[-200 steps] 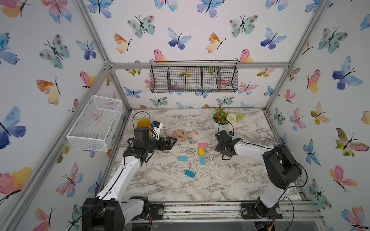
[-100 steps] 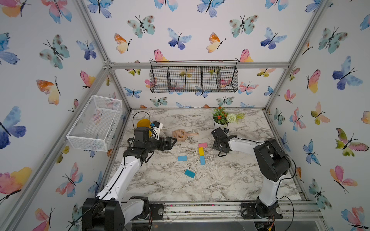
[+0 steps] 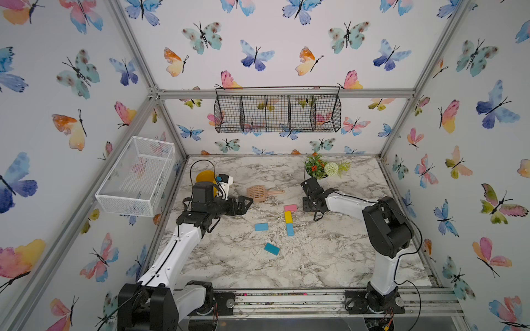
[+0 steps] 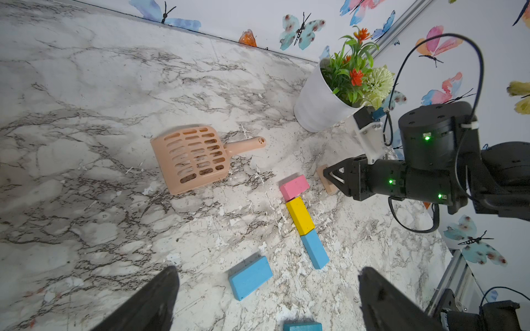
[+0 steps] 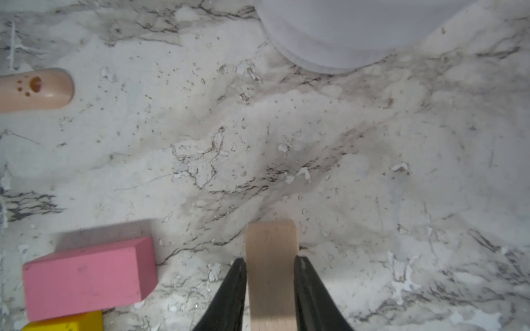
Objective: Assemble the letter c with building blocks
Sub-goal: Pick up the building block from the center of the board.
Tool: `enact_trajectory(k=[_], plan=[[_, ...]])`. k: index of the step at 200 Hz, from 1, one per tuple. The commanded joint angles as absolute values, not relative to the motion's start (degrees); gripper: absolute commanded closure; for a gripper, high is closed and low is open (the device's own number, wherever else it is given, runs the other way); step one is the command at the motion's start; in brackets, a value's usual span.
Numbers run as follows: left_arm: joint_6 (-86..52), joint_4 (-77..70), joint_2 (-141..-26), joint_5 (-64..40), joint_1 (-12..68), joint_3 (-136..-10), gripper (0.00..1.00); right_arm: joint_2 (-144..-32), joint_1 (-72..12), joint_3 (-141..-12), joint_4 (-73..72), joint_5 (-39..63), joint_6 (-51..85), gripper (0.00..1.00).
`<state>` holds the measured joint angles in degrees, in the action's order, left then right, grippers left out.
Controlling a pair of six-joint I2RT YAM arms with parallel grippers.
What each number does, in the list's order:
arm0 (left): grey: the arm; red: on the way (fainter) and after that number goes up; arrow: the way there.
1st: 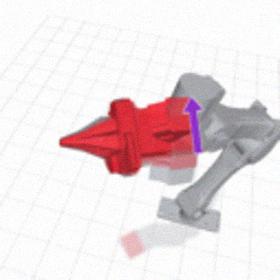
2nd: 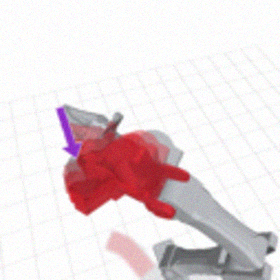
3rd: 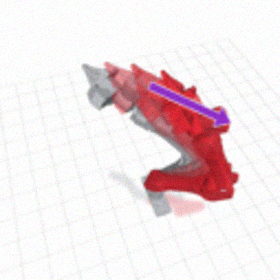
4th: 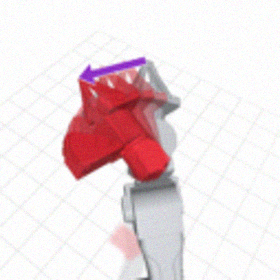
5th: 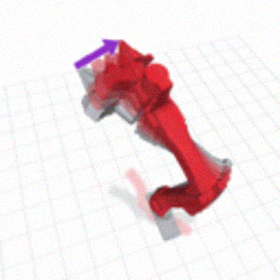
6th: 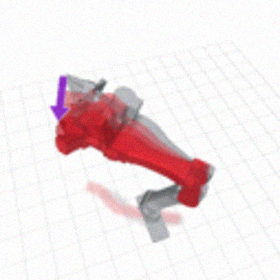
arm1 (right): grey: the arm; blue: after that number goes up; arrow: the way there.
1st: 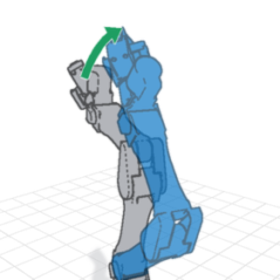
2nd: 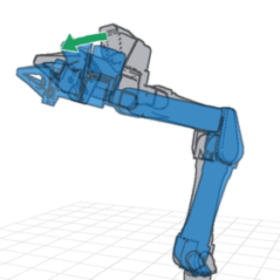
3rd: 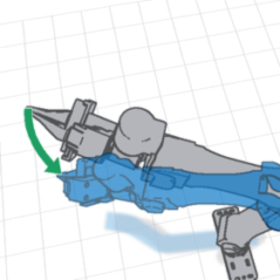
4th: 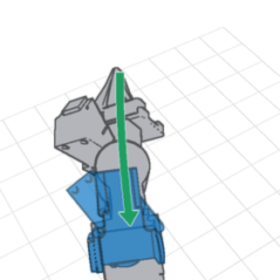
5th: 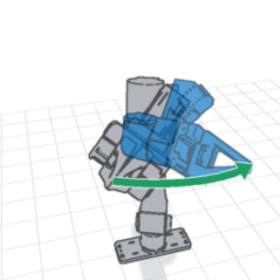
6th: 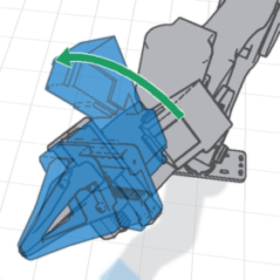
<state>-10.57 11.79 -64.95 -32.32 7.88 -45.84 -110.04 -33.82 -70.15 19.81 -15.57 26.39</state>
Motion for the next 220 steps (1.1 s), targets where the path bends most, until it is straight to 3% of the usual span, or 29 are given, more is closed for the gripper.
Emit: enact_trajectory(k=[1, 39, 77, 161, 191, 220], plan=[[-10.7, 11.3, -63.9, -33.1, 7.5, -45.0, 0.02, -111.6, -33.8, -71.5, 23.5, -14.2, 22.2, 0.66], [-10.6, 11.3, -64.0, -33.2, 7.5, -45.0, 0.02, -111.5, -33.9, -72.7, 24.8, -15.7, 22.7, 0.50], [-10.7, 11.3, -64.2, -33.2, 7.5, -45.1, 0.02, -110.9, -33.8, -72.5, 24.6, -17.0, 23.8, 0.50], [-10.6, 11.3, -64.4, -33.1, 7.5, -45.1, 0.02, -115.0, -33.8, -74.9, 28.3, -15.2, 24.1, 0.64], [-10.6, 11.3, -64.4, -33.1, 7.5, -45.0, 0.02, -113.7, -33.8, -74.8, 29.3, -15.5, 21.1, 0.78], [-10.7, 11.3, -64.7, -33.1, 7.5, -45.0, 0.02, -110.6, -33.5, -74.0, 29.2, -12.7, 10.0, 0.92]])
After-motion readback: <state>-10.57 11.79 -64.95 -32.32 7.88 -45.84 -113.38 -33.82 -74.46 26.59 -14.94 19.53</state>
